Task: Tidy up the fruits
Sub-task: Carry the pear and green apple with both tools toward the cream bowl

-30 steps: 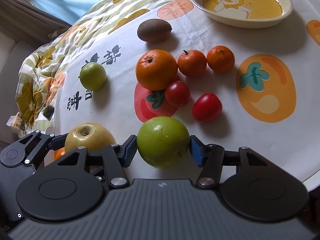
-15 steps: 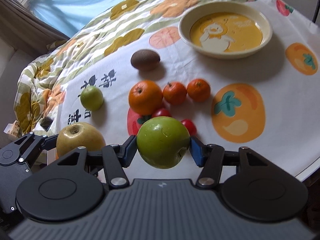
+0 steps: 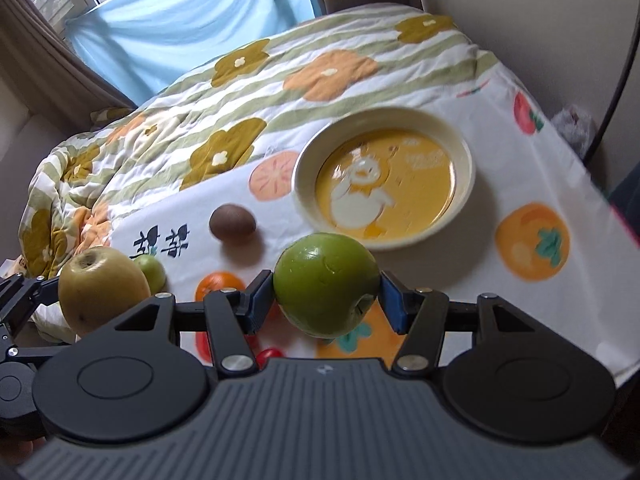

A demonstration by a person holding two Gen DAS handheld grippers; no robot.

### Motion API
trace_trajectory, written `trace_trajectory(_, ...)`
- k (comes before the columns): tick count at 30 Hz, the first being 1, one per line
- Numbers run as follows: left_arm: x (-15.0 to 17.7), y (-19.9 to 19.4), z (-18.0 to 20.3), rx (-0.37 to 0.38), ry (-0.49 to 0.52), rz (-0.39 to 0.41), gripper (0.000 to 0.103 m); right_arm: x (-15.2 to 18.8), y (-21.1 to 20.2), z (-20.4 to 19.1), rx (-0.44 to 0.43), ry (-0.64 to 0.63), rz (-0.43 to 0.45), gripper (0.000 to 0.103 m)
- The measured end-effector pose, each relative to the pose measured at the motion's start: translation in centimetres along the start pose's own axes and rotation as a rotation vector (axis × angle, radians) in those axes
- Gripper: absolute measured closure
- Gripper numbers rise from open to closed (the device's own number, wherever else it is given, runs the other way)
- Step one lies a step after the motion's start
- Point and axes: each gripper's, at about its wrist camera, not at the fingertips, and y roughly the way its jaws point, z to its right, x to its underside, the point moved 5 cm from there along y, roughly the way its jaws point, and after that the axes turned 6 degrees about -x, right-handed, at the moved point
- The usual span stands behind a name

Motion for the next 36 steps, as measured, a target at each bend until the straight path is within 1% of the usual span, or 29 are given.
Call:
trace_trajectory(5, -3.1, 0.7, 2.7, -0.042, -0.052, 0.007, 0.025, -3.6, -0.5, 3.1, -0.021, -0.058, 0.007, 0.032)
trace_trajectory(10, -6.3, 2.3, 4.9, -0.081, -0.1, 0.017, 0.025, -6.9, -0.2, 6.0, -0.032, -0.129, 0.01, 0.032)
trace_trajectory(14, -8.6, 4.1, 6.5, -0.099, -0.11, 0.02, 0.025, -8.8, 1.1, 8.2, -0.043, -0.175, 0.0, 0.032)
trace_trajectory(18, -10.4, 6.8, 7.9, -0.104, -0.113, 0.01, 0.025, -10.4, 2.9, 9.8, -0.06, -0.193, -0.015, 0.032)
trace_trajectory(25, -12.2, 12.7, 9.9, -0.092, -0.087, -0.034, 0.025, -12.5, 6.5, 11.6, -0.076, -0.188, -0.038, 0.032)
trace_trajectory(32, -12.9, 18.3, 11.6, -0.076, -0.04, -0.08, 0.025, -13.9, 10.1, 13.6, -0.072, -0.15, -0.062, 0.032)
trace_trajectory(36, -13.0, 20.6, 12.6, -0.073, -0.006, -0.105, 0.025, -14.3, 11.4, 14.6, -0.062, -0.131, -0.078, 0.032)
